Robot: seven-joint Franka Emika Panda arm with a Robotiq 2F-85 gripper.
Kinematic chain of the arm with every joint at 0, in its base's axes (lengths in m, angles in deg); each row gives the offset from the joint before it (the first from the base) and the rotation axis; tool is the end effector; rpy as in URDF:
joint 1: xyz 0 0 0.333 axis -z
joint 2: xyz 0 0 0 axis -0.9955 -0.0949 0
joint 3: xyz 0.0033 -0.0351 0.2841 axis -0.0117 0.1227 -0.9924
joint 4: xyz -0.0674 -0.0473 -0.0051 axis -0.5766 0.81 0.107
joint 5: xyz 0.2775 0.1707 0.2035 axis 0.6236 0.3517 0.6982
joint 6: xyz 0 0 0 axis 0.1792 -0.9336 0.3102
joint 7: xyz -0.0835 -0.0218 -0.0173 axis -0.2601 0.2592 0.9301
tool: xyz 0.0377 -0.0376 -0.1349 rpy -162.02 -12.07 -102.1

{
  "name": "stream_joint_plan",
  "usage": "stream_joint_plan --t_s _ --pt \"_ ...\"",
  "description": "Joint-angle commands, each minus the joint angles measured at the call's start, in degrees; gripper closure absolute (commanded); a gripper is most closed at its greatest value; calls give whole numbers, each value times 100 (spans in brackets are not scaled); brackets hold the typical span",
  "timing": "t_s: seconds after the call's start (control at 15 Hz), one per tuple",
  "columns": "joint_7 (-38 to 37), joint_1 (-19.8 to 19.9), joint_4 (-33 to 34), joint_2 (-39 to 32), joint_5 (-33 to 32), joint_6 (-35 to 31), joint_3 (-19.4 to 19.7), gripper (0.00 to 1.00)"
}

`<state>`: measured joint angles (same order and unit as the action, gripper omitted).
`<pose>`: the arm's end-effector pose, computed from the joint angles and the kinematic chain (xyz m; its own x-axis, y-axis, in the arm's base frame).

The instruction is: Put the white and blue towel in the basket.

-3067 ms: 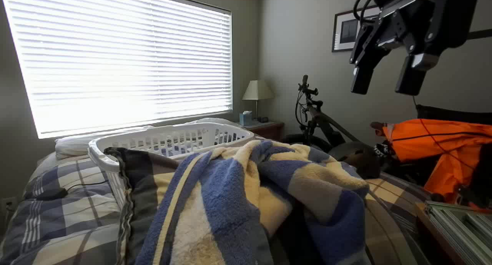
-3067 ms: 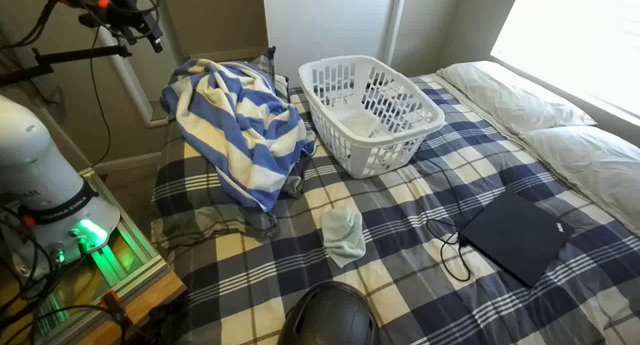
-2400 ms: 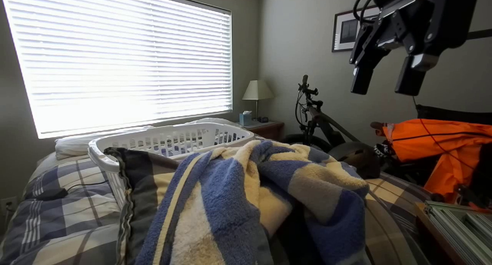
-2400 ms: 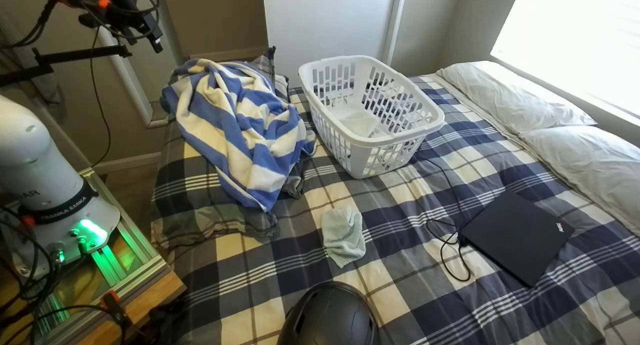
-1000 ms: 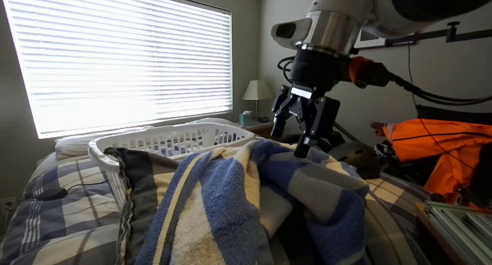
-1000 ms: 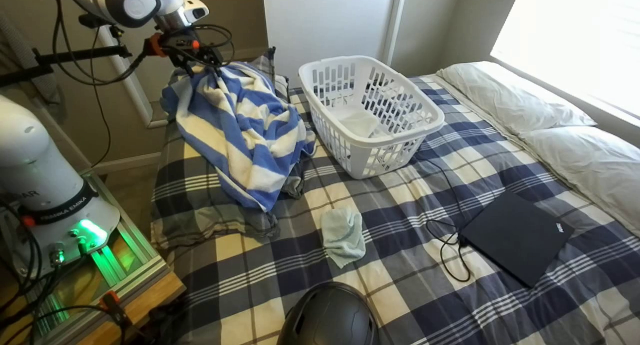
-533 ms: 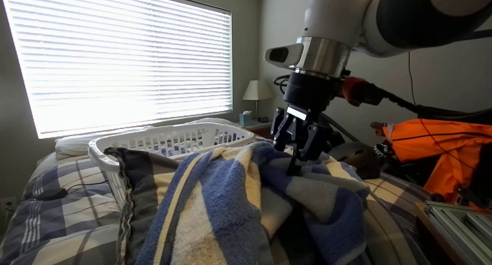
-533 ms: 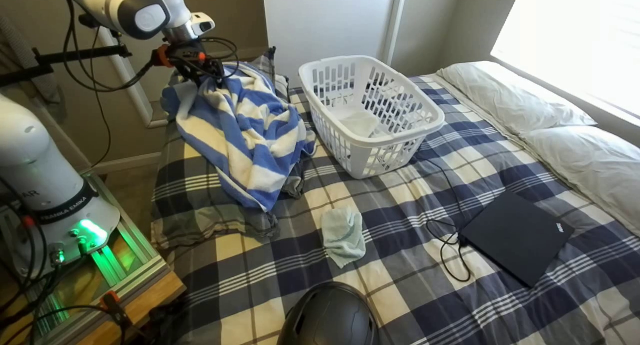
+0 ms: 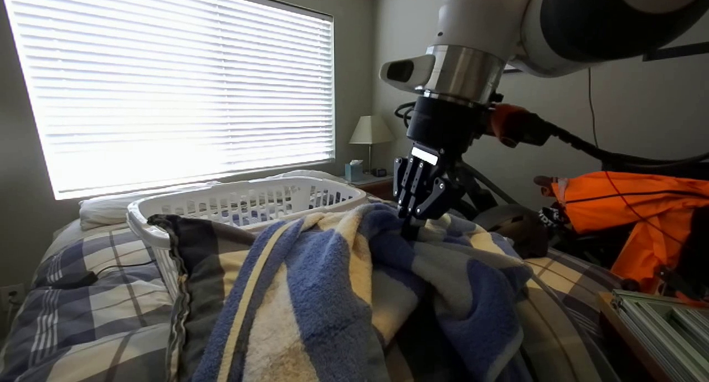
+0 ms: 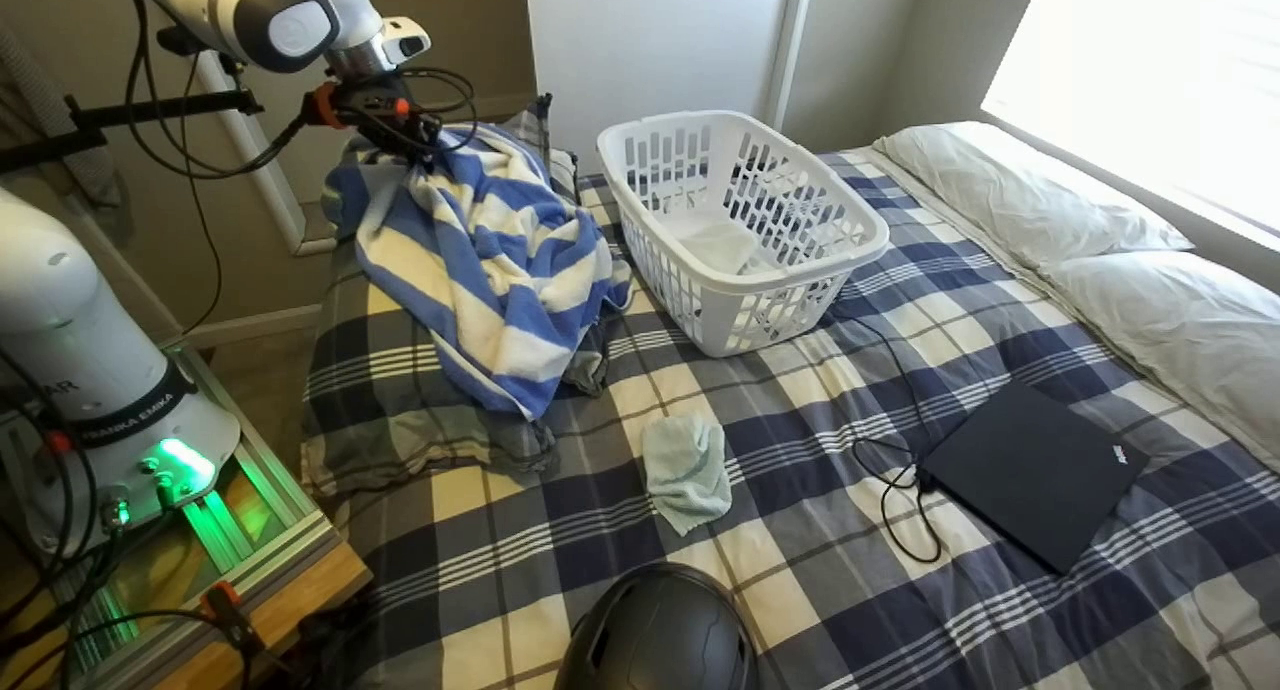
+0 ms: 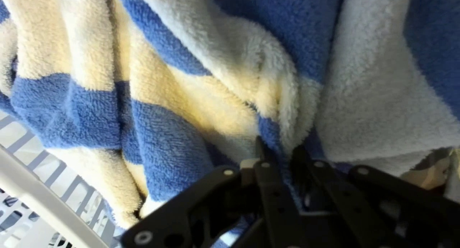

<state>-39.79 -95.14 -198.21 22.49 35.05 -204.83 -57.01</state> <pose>0.4524 0.0598 0.3157 0.7922 0.5521 0.2601 0.5448 -0.8318 0.1064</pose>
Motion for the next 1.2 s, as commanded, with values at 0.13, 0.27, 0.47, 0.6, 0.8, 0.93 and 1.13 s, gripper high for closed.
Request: stream_joint_plan --t_s 0.13,0.27,0.47,0.6,0.8,0.93,1.13 --pt "-183 139 245 363 17 209 -31 99" --pt "-131 207 517 445 -17 183 27 97" --pt "-96 421 1180 417 -274 130 70 97" --pt "-97 632 1736 272 -622 116 69 97" --pt "-114 976 2741 -68 -1134 363 103 97" --pt "125 1046 3420 -365 -1165 736 215 97" --pt "102 1051 3188 -186 -1001 777 241 89"
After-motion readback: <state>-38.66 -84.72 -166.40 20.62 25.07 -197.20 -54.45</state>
